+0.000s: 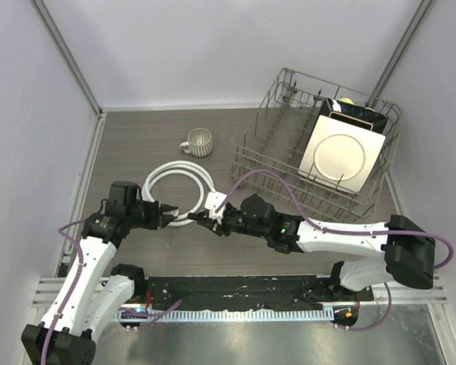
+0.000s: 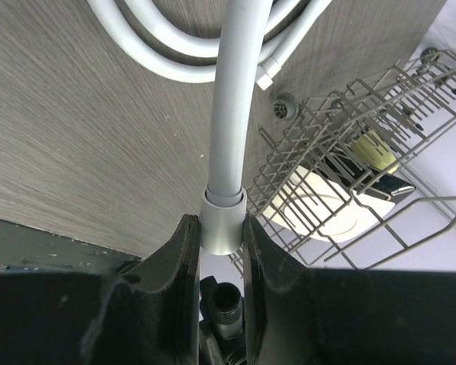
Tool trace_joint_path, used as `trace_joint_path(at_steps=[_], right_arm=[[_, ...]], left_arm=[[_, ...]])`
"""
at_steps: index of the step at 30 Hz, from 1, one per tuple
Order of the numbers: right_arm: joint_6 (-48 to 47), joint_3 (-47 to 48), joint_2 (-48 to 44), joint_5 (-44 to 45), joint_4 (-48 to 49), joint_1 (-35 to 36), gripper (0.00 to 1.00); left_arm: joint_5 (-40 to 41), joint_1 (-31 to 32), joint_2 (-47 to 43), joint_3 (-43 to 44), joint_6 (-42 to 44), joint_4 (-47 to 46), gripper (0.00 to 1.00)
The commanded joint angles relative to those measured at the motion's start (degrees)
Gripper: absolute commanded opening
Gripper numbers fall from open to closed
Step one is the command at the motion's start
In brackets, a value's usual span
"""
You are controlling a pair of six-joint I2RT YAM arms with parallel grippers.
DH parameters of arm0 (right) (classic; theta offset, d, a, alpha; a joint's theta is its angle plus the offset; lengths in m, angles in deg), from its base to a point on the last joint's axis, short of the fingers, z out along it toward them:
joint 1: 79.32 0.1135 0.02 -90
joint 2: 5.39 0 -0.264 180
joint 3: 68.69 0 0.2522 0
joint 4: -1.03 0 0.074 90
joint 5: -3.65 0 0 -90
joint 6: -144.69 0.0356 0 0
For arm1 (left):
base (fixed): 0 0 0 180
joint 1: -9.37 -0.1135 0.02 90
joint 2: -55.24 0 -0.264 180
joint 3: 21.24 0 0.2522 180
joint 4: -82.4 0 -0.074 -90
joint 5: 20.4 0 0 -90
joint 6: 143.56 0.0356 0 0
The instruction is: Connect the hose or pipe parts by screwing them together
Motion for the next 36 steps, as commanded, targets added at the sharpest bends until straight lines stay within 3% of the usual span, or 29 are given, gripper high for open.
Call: trace_joint_path(at_steps=[1,22,36], right_arm=[[-3.2,4.81,1.65,3.33,7.81,1.63,0.01],[-9.17,8.5,8.43,5.7,4.12,3.39,0.01],[-13.12,9.12,11.42,10.45,7.28,4.97,0.01]], left_arm=[[-5.24,0.25,-0.97,-2.12,-1.82,-7.66,0.0],[-8.06,0.16,0.62,1.3,2.67,-4.25,0.0],[-7.97,0.25,0.44,1.3,2.75,-3.55,0.0]])
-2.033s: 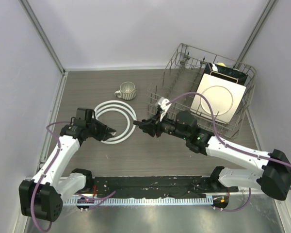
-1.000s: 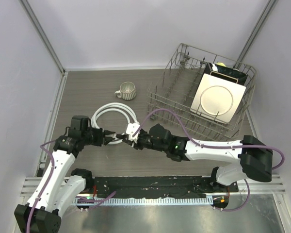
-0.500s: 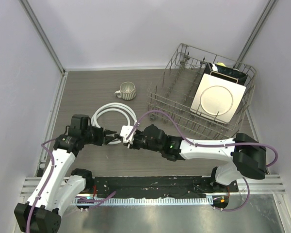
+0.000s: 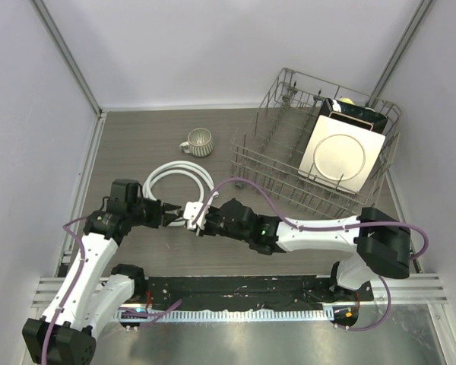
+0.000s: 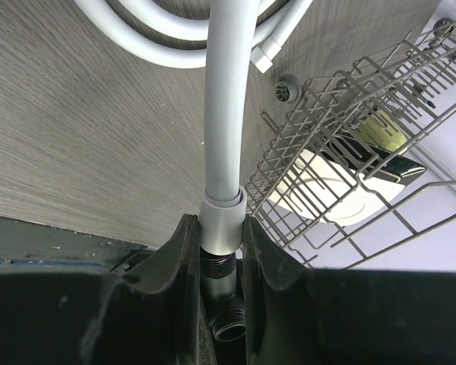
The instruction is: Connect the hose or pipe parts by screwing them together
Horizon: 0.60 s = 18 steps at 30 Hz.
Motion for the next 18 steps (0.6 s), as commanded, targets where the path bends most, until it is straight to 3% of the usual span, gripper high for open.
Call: trace_joint_path(at_steps=[1,10,14,18], right_arm=[[-4.55,2.48,0.89,3.32,6.21,1.3,0.01],[-12.38,1.42,0.19,2.28,8.06,2.18,0.01],[-23.09,-2.09,0.97,-1.85,11.3,3.59,0.01],[-33.28,-2.01,3.61,0.95,10.35,5.43,0.01]], left_arm=[[-3.49,0.31,-0.92,2.18,0.66,-0.25,0.0],[-3.14,0.31,-0.39,3.23,2.77,1.86,0.0],[-3.66,0.31,-0.04,3.58,3.82,1.95,0.0],[-4.28,0.31,-0.12,3.94,4.26,3.26,0.0]])
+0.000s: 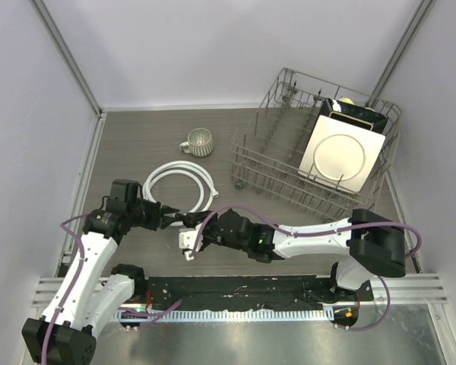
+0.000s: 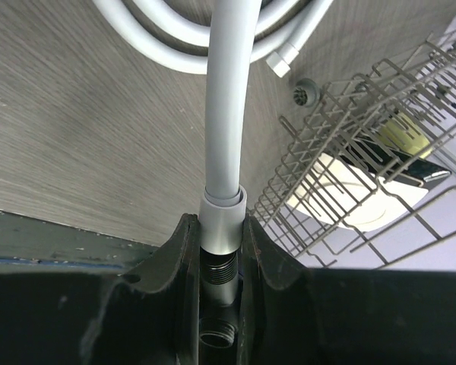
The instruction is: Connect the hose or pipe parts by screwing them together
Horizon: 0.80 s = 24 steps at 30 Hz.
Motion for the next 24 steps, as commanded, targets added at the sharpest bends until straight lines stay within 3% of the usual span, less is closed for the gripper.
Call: trace_joint_path(at_steps=[1,11,24], right_arm=[[-14.18,0.22,2.47,-0.03,5.19,2.46,0.01],[-33.33,-1.97,7.66,7.96,12.83,6.42,0.01],[-29.67,-4.43,5.73,7.62,11.6,6.51,0.01]], left_arm=[[-5.02,0.36,-0.87,2.84,1.2,0.64,0.0],[-6.6,0.36,-1.48,3.19,0.67,0.29,0.0],[-6.78,0.36,-2.1,3.54,1.72,0.91,0.0]])
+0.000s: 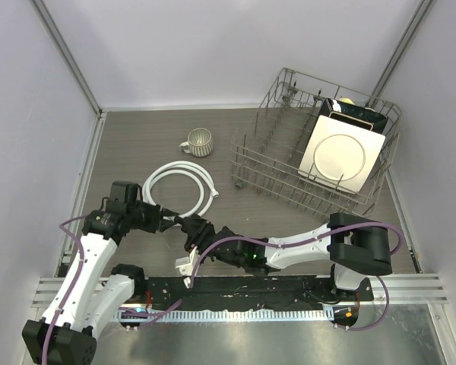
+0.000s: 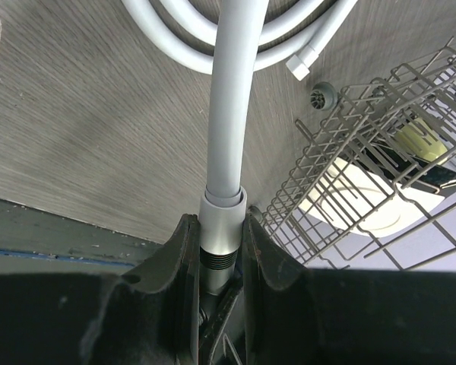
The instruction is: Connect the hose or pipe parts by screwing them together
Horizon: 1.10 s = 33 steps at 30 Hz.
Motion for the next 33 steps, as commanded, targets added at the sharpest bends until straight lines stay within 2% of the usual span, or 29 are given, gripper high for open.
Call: trace_joint_path(at_steps=[1,8,17,24,28,33], right_arm=[[2.81,-1.53,-1.24,-2.24,1.35,0.11,0.01],[4.4,-1.88,-0.28,-3.29,4.87,-0.24,0.01],[2.73,3.56,4.02,-3.38,3.64,-0.95,0.01],[11.68,7.34,5.61,-1.9,2.23,-1.12,0.01],[23.71,9.72,6.4,0.3,2.85,-1.12,0.01],[33.04,13.23,7.63,4.35,-0.14,-1.12,0.01]], left_arm=[[-7.35,0.71,-1.75,3.81,0.63,-2.11,0.0],[-8.49,0.62,-2.98,2.32,1.43,-2.63,0.0],[-8.31,0.71,-3.16,3.02,2.31,-2.64,0.0],[-7.0,0.71,-3.86,2.84,3.36,-2.81,0.0],[-6.21,0.71,-4.47,3.46,3.27,-3.51,0.0],[-5.15,0.62,-5.18,2.85,3.1,-5.01,0.0]])
